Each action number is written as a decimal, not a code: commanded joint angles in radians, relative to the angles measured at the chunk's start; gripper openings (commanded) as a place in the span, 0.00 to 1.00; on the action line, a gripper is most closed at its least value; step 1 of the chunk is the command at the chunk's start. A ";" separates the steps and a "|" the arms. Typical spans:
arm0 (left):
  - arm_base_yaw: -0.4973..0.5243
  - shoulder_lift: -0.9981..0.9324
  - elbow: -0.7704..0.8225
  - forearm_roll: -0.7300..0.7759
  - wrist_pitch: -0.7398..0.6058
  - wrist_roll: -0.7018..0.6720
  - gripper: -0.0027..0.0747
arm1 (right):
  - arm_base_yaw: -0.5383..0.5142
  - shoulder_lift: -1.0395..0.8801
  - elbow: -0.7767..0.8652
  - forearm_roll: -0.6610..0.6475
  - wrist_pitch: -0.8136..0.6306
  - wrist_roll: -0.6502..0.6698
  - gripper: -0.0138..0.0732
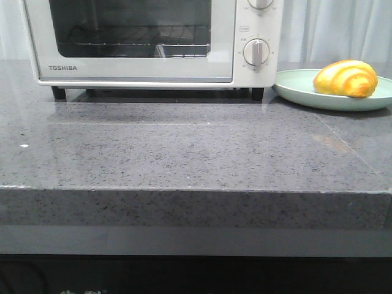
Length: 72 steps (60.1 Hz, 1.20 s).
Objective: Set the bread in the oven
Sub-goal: 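Pull the toaster oven door down open with the left gripper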
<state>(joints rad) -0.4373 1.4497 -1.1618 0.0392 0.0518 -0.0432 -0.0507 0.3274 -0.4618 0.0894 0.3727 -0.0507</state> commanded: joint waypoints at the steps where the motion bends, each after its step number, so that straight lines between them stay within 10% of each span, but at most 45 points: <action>1: -0.015 -0.026 -0.027 0.000 0.044 0.001 0.01 | -0.008 0.017 -0.036 0.003 -0.079 0.001 0.09; 39: -0.244 -0.319 0.109 -0.003 0.279 -0.003 0.01 | -0.008 0.019 -0.034 -0.001 -0.065 0.001 0.09; 72: 0.256 -0.397 0.218 -0.022 0.144 -0.030 0.01 | -0.008 0.060 -0.034 0.011 -0.021 0.063 0.09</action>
<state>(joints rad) -0.2337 1.1034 -0.9524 0.0279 0.2945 -0.0532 -0.0544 0.3520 -0.4618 0.0922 0.3954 -0.0202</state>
